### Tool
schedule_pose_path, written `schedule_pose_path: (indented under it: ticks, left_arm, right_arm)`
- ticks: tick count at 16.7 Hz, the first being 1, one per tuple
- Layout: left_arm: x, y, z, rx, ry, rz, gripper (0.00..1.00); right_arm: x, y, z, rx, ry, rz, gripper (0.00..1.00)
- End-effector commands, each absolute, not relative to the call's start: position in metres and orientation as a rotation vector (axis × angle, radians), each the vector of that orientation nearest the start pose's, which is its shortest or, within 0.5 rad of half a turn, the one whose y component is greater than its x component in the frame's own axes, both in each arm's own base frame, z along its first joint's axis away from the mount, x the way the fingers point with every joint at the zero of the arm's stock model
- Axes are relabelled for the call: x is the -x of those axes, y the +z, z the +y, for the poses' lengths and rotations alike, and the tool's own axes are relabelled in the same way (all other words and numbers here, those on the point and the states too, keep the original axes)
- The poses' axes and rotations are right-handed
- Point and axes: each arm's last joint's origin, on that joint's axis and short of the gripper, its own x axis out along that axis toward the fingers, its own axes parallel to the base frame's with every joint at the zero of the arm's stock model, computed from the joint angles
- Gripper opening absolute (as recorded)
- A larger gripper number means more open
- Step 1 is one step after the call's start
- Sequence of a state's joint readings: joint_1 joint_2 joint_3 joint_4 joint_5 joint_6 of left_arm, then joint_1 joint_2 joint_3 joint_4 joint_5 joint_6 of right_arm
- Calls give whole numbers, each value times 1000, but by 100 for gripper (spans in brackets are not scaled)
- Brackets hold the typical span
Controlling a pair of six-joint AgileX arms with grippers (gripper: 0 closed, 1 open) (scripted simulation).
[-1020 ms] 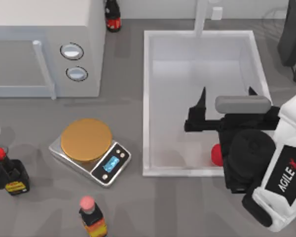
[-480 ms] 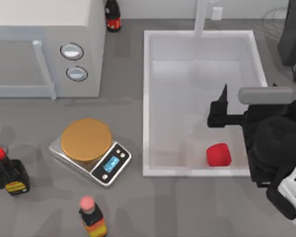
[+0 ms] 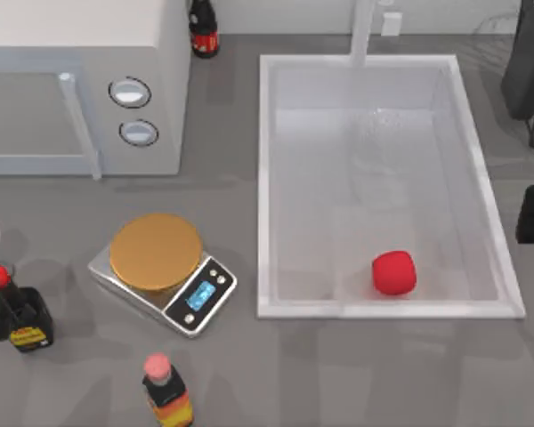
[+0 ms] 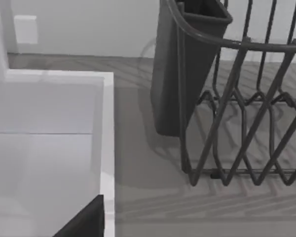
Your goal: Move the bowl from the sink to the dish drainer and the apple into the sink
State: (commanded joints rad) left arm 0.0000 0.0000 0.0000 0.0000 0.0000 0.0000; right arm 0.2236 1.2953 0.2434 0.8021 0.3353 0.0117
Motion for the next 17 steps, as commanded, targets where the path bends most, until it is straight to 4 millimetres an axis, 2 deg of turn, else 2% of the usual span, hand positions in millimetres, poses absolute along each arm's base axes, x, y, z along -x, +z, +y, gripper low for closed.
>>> schedule_pose_path:
  ticks: [4,8,12,17]
  left_arm:
    - [-106,160,-1,0,0,0,100]
    - [-106,160,-1,0,0,0,100]
    - [-106,160,-1,0,0,0,100]
    - [-106,160,-1,0,0,0,100]
  right_arm:
    - [-165,164,9,29,-99,193,100]
    - [-128,160,-1,6,-70,124,100]
    - [-111,157,-2,0,-26,52,100]
    - [-106,160,-1,0,0,0,100]
